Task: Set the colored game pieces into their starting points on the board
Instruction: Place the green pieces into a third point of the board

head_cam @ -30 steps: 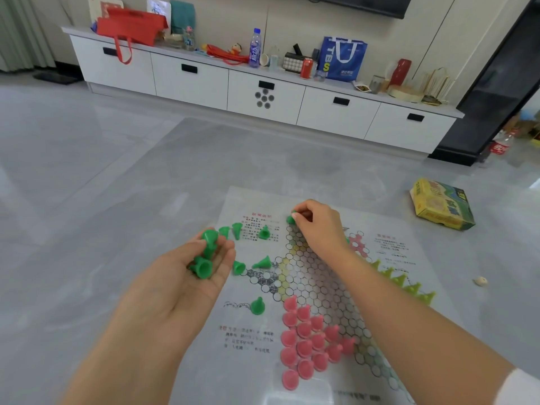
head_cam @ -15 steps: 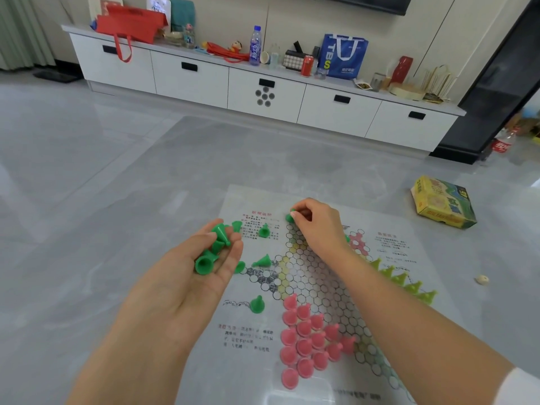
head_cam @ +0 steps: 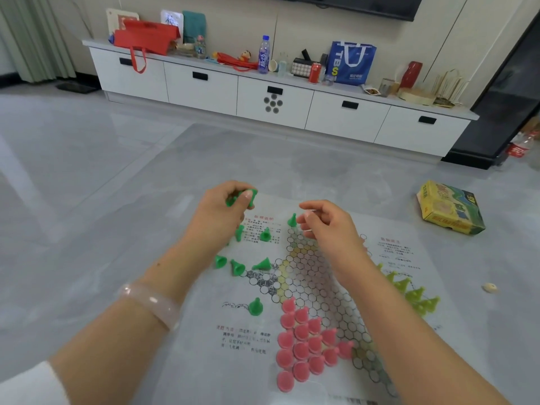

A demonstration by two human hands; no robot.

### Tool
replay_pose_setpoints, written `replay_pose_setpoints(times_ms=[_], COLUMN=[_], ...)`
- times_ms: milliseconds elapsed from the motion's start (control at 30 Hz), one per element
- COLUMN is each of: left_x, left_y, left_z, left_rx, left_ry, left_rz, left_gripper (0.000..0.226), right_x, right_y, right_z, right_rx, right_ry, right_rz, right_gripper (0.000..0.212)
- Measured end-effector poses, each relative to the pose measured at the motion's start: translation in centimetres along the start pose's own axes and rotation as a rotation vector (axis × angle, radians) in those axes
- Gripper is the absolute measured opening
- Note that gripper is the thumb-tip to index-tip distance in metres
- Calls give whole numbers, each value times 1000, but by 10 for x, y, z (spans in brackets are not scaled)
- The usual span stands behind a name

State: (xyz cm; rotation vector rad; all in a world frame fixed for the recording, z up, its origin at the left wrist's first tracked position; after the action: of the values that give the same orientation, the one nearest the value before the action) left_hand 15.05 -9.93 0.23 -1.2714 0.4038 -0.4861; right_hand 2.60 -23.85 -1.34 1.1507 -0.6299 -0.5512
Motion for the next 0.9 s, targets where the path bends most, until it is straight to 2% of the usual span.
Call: replay_pose_setpoints(times_ms=[133,267,367,433,567,733,833,900], left_x=[11,7,0,-2,0,-3,-4,-4], left_y=[6,-8,-19,-17,-8,-10,-9,-8], left_z=[-14,-12,-13,-18,-20,-16,-12,-10], left_rx=[66,92,256,399,468,465,466,479], left_ry=[-86,-213,-261,-267,-266,-335,-373,-377], left_rz=[-106,-291,-495,-597,-636,-663,-674,-680], left_gripper=[9,9,8,18,25,14,10,16], right_x=[5,12,17,22,31,39,38,31], right_y=[-3,-5,-10,-8,-3,-5,-3,0], right_z=[-8,-32,-43,-49,-61,-76,-73,-59], right_rx=[-134,-365,-485,-568,-767,-989,-960,-727], right_ry=[-12,141,255,345,547,616,612,528], right_rz=[104,196,145,113,13,-19,-47,-94], right_gripper=[16,14,29,39,40,40,36,26])
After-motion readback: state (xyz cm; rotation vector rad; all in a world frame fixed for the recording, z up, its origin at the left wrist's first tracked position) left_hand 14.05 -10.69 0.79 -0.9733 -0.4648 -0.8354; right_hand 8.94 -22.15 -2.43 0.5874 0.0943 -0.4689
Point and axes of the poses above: each hand's wrist, its own x-axis towards the middle knuckle, its own z-axis out of the back of the hand, y = z × x, the point moved 7 cm from there along x, towards the middle knuckle, and after that the axes turned 7 degrees about z, right-handed, at the moved point
